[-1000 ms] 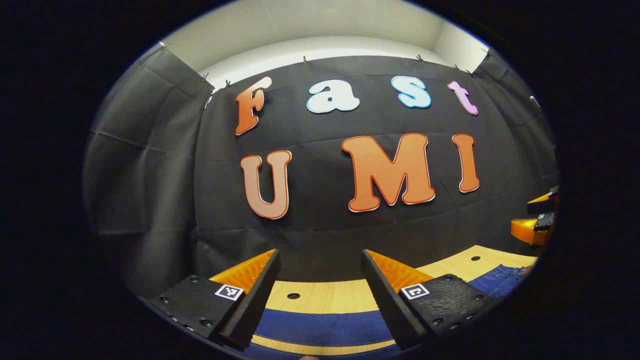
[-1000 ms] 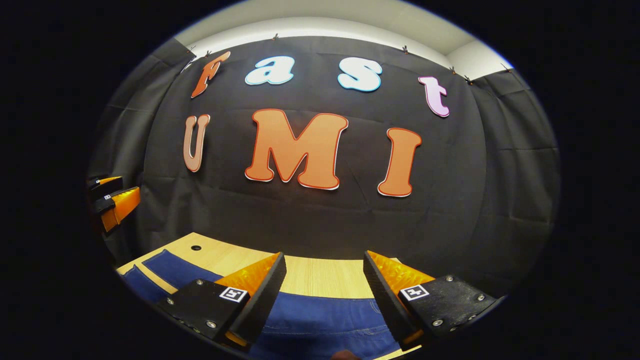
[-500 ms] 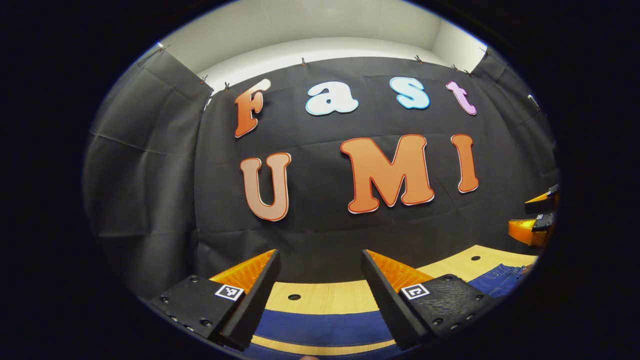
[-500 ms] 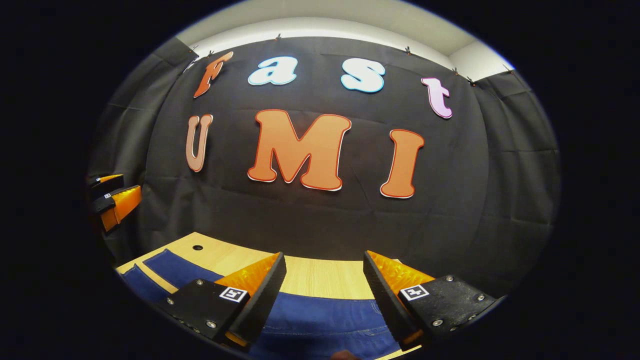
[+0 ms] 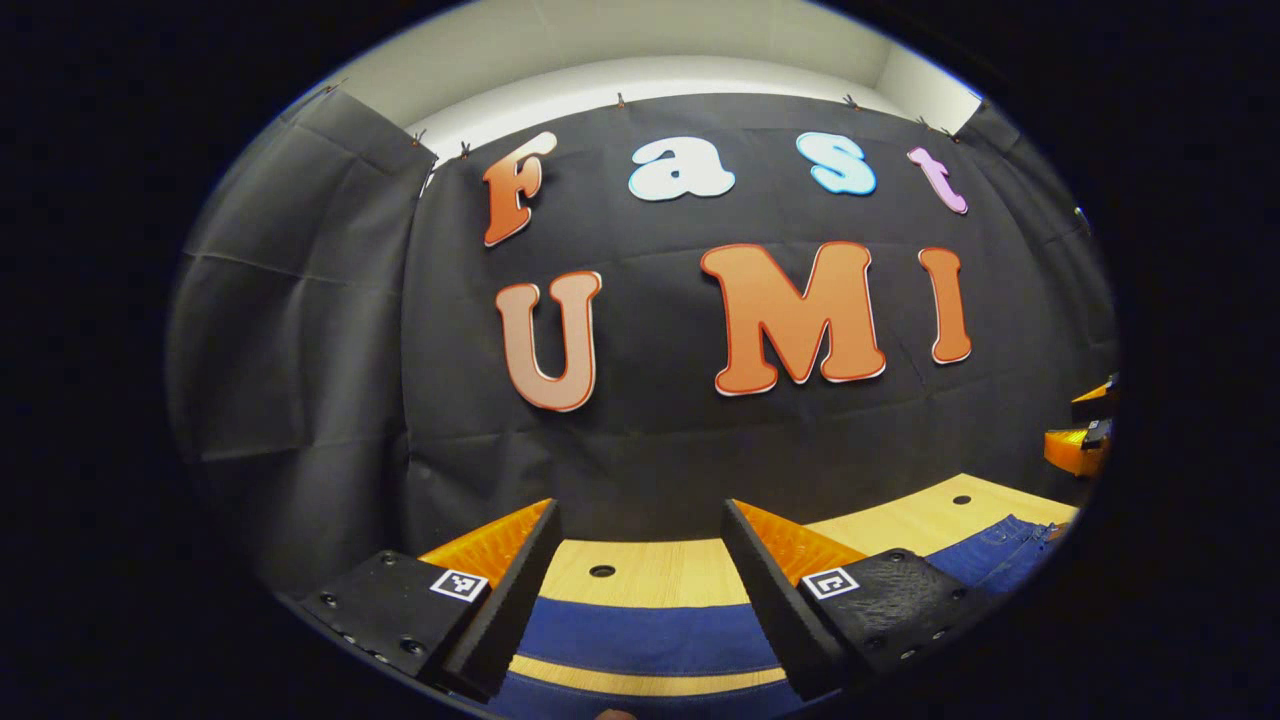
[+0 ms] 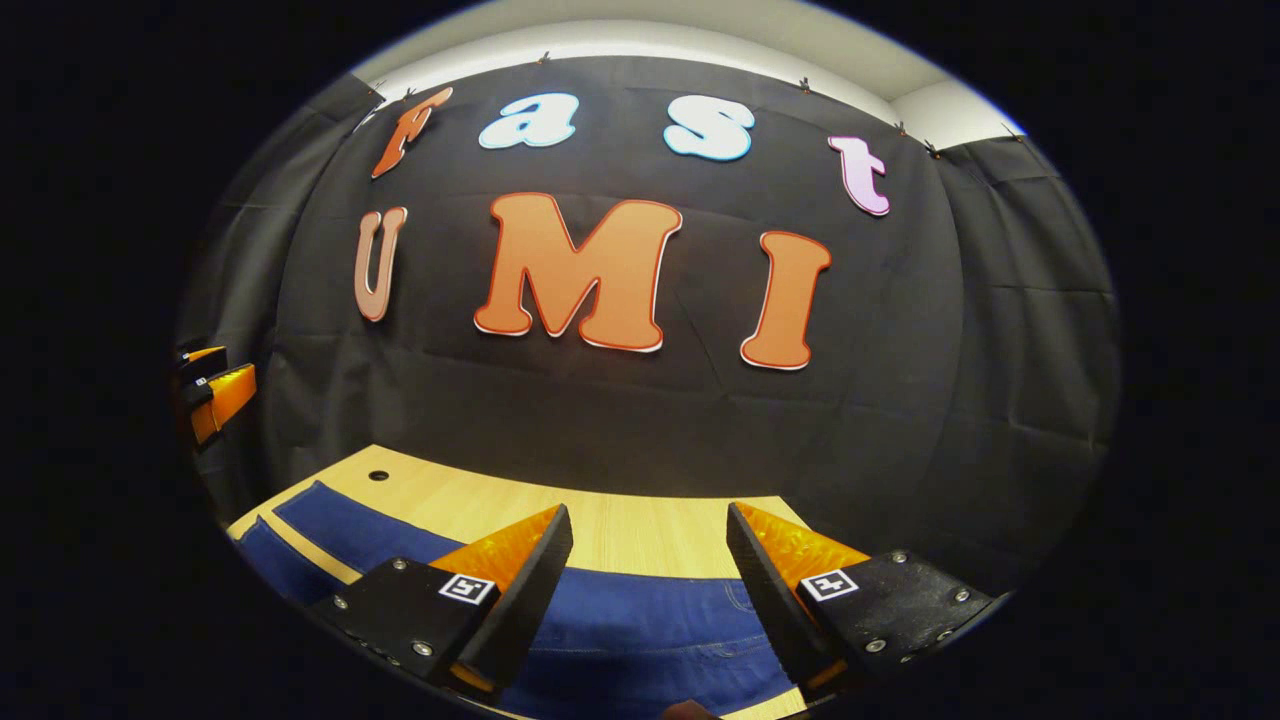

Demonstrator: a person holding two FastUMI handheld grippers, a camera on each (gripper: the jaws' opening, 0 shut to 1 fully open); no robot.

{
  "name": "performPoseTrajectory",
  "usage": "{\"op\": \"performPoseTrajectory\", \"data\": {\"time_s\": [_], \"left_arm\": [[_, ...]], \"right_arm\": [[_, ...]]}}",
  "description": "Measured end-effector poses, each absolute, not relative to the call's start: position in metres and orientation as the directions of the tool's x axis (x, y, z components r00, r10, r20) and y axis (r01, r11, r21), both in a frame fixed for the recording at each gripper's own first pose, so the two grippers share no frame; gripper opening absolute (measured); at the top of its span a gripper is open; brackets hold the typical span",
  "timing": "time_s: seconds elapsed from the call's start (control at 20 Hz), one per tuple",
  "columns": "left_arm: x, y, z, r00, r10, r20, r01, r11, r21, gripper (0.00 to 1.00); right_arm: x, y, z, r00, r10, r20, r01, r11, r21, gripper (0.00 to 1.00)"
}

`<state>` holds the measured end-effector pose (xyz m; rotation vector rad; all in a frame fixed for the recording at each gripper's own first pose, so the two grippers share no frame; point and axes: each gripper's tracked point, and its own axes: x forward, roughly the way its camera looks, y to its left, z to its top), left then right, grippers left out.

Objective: Grasp the waist and the cuffs of the jeans and fold them to make the two legs overlap; first hold the waist and fold one-third of the jeans toward the cuffs, then hold the cuffs and fold the remaining one-third in the same direction to finish folding.

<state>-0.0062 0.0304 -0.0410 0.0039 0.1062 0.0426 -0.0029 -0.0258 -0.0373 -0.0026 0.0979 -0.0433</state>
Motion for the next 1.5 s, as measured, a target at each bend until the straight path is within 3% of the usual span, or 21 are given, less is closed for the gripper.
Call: {"op": "performPoseTrajectory", "data": {"time_s": [0.2,0.7,1.05,1.5], "left_arm": [[-0.012,0.050,-0.094,0.962,0.078,-0.263,-0.099,0.993,-0.067,0.98],[-0.038,0.111,-0.190,0.845,0.141,-0.516,-0.282,0.937,-0.206,0.98],[-0.072,0.139,-0.263,0.707,0.071,-0.704,-0.456,0.807,-0.377,0.97],[-0.120,0.170,-0.331,0.557,-0.009,-0.831,-0.648,0.620,-0.442,0.98]], "right_arm": [[-0.003,-0.026,-0.071,0.977,-0.024,-0.212,0.048,0.993,0.111,0.95],[-0.009,-0.068,-0.152,0.886,-0.025,-0.463,0.166,0.950,0.266,0.95],[-0.024,-0.093,-0.222,0.772,0.036,-0.634,0.349,0.810,0.471,0.98],[-0.038,-0.149,-0.269,0.676,0.022,-0.737,0.542,0.664,0.516,0.98]]}}
